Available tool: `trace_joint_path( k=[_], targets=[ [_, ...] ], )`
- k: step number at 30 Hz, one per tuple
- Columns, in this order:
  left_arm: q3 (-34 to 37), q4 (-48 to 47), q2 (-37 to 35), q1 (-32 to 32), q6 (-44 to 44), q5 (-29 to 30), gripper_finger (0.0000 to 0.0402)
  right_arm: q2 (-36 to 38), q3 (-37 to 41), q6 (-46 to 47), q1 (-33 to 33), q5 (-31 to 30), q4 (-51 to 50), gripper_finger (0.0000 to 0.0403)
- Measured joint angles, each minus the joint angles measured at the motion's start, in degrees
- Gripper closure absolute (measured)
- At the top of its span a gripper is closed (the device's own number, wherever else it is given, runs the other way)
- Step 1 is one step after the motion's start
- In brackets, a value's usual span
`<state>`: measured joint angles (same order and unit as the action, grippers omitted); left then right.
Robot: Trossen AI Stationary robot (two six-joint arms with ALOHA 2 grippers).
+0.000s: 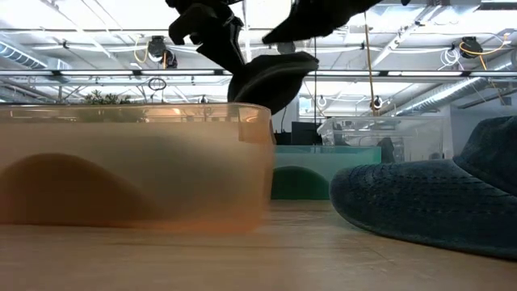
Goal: Pick & Place hat
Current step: Put the left black cap into the transparent bin
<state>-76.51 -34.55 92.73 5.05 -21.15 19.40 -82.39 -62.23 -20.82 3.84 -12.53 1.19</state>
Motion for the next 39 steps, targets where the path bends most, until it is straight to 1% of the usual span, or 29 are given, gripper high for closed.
trace_joint_path(
  k=[2,4,6,8,11,14,16,19,21,26,30,33,36,39],
  targets=[
    [-0.02,0.43,0.00,0.18,-0.27,0.13,0.0386,-1.68,-0.67,-0.41,-0.02,-3.18,0.53,0.0255],
    [-0.04,0.55,0.00,0.59,-1.25,0.17,0.0393,-2.72,-0.65,-0.77,-0.04,-4.03,0.33,0.0249],
    [0.11,0.83,0.00,0.77,-2.11,0.13,0.0396,-3.51,-0.67,-0.36,-0.04,-3.53,0.98,0.0242],
    [0.13,0.88,0.00,0.77,-2.16,0.10,0.0392,-3.82,-0.67,0.62,0.00,-2.36,0.78,0.0237],
    [0.13,1.11,0.00,0.75,-2.39,0.15,0.0385,-3.89,-0.67,2.16,-0.05,-2.41,0.52,0.0234],
    [0.13,1.30,0.00,0.74,-3.17,0.59,0.0393,-3.89,-0.67,3.22,-0.33,-2.27,0.22,0.0239],
    [0.13,1.65,0.00,0.76,-3.13,1.88,0.0396,-3.89,-0.67,4.18,-0.35,-1.15,0.08,0.0243],
    [0.13,1.86,0.00,0.82,-2.64,3.61,0.0387,-3.91,-0.67,5.90,-0.39,0.77,-0.48,0.0249],
    [0.13,1.99,0.00,0.82,-2.64,3.92,0.0385,-3.91,-0.67,6.58,-0.41,0.80,-0.94,0.0253],
    [0.13,2.01,0.00,0.77,-2.15,4.20,0.0396,-3.91,-0.67,8.44,-0.44,1.20,-1.31,0.0254],
    [0.13,2.01,0.00,0.73,-1.68,4.24,0.0385,-3.91,-0.67,9.90,-0.46,2.13,-2.04,0.0256],
    [0.13,2.04,0.00,0.71,-1.67,4.41,0.0390,-3.91,-0.67,11.09,-0.46,2.26,-4.51,0.0257],
    [0.13,2.16,0.00,0.69,-1.65,5.59,0.0396,-3.89,-0.67,12.15,-0.48,2.42,-6.12,0.0257],
    [0.13,3.41,0.00,0.64,-1.63,7.41,0.0387,-4.04,-0.49,12.61,-0.44,2.74,-7.02,0.0257]
  ],
)
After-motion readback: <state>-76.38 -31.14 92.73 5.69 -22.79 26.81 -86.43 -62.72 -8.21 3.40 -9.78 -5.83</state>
